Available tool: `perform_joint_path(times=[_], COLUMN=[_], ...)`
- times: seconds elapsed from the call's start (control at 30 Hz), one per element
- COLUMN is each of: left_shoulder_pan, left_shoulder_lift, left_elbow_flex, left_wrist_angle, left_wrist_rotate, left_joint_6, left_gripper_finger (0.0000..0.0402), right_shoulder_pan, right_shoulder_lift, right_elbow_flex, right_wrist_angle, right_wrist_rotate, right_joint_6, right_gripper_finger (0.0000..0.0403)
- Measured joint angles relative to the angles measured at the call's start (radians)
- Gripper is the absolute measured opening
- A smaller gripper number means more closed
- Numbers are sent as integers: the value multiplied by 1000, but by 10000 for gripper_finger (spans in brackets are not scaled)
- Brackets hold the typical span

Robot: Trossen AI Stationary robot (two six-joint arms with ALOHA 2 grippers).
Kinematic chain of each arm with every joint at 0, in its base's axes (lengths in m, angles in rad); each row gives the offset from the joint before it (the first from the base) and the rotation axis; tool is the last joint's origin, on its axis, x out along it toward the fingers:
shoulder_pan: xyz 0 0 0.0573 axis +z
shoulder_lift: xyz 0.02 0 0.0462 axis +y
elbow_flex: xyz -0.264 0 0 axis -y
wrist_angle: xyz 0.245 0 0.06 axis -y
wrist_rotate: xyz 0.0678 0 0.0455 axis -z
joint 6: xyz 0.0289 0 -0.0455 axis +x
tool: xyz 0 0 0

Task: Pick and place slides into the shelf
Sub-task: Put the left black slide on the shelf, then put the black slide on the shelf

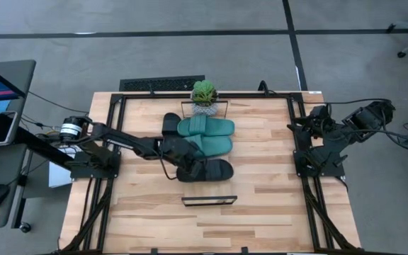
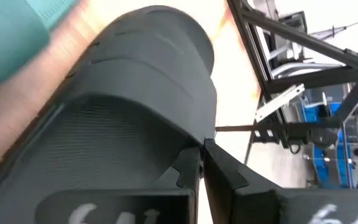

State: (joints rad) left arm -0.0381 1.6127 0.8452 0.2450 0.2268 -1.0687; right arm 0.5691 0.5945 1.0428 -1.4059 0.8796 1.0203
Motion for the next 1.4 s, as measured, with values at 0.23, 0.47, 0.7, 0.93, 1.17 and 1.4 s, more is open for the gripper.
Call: perform_joint_path(times=[0.23,0.47,0.7,0.93,1.17,1.4], left_shoulder_pan=[40,52,52,53,55,54], left_shoulder_lift=[-1,-2,-2,-2,-2,-5], left_elbow_flex=[0,1,1,1,1,1], left_wrist_angle=[-11,-35,-49,-51,-38,-19], left_wrist_rotate=[-2,-1,-17,-29,-13,51], left_joint_6=[34,44,49,41,35,34], left_gripper_finger=[0,0,0,30,99,157], right_shoulder_pan=[0,0,0,0,0,0], right_shoulder_lift=[0,0,0,0,0,0], right_elbow_flex=[0,0,0,0,0,0], right_wrist_angle=[-1,-1,-1,-5,-8,-8], right_wrist_rotate=[0,1,3,3,3,0], right_joint_6=[0,0,0,0,-1,0], right_gripper_finger=[166,166,166,166,166,166])
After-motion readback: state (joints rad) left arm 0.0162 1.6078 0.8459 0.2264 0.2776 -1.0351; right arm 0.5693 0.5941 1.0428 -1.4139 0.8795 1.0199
